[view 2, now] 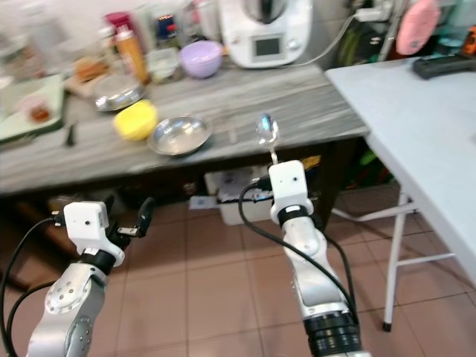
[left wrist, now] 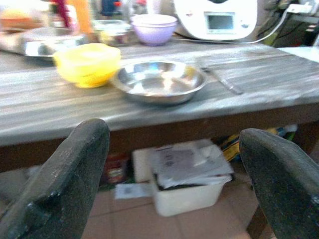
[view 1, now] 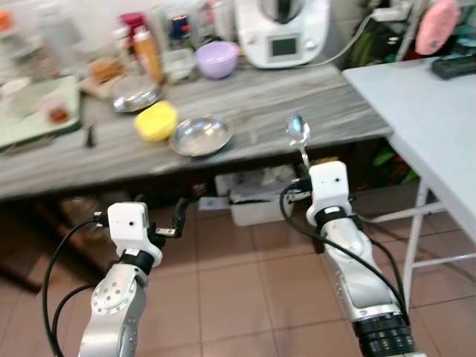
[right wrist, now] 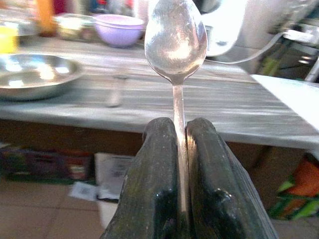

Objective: Setting the table

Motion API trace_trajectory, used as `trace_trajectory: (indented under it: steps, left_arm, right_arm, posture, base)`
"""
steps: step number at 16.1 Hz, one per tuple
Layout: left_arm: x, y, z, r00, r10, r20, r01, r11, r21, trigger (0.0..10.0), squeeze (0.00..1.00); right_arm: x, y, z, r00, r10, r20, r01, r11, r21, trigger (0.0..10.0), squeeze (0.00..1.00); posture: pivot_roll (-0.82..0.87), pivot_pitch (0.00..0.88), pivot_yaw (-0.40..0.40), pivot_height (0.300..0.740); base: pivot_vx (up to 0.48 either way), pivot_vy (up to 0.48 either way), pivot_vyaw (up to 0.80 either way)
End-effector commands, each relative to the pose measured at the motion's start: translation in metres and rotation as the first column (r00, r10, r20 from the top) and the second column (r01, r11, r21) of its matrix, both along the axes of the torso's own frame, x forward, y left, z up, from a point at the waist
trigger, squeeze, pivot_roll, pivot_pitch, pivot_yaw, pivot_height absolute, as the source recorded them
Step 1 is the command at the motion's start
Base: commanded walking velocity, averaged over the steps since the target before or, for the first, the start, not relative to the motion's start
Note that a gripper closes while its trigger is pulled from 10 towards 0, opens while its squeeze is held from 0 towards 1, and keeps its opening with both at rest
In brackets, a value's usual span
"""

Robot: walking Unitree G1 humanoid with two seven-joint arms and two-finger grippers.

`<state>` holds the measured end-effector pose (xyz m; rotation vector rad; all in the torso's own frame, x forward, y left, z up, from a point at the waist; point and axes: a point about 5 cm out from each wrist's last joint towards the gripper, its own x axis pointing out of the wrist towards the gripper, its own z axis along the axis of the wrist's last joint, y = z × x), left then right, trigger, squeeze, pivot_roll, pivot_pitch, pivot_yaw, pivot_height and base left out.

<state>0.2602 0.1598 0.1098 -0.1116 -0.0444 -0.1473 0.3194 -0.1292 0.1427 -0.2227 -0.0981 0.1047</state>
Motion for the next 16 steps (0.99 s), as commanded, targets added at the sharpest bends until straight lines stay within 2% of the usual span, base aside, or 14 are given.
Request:
trace_trajectory:
  steps: [1,10,13,14,16]
  left_arm:
    - [0.001,-0.003,0.002,1.0,-0.013,0.006,0.013,1.0,-0.002,10.0,0.0]
    - [-0.004,-0.003,0.002,1.0,-0.011,0.008,0.011,1.0,-0.001,10.0,0.0]
    - [-0.011,-0.002,0.003,1.0,-0.006,0.02,0.007,1.0,-0.005,10.0,0.0]
    - [-0.02,-0.002,0.005,0.999,-0.02,0.039,0.02,1.0,-0.004,10.0,0.0]
    - [-0.028,-0.001,0.006,0.998,-0.036,0.05,0.035,0.999,0.021,10.0,0.0]
  right_arm:
    - [0.001,-0.004,0.007,0.999,-0.015,0.03,0.015,1.0,-0.004,10.0,0.0]
    - [0.001,-0.001,0.007,0.999,-0.01,0.034,0.011,1.0,-0.025,10.0,0.0]
    - [0.0,-0.002,0.006,0.999,-0.01,0.031,0.011,1.0,-0.026,10.0,0.0]
    - [0.0,-0.002,0.006,1.0,-0.008,0.03,0.009,1.0,-0.026,10.0,0.0]
    - [-0.001,-0.003,0.006,1.0,-0.007,0.031,0.008,1.0,-0.028,10.0,0.0]
  posture:
    - [-0.08,0.081,0.085,0.74]
    - [-0.08,0.084,0.087,0.74]
    - [-0.08,0.085,0.085,0.74]
    - [-0.08,0.088,0.083,0.74]
    - [-0.07,0.091,0.083,0.74]
  base:
    - [0.48,0.0,0.0]
    - [0.464,0.0,0.0]
    - [0.0,0.0,0.0]
    - [0.0,0.0,0.0]
    - [0.0,0.0,0.0]
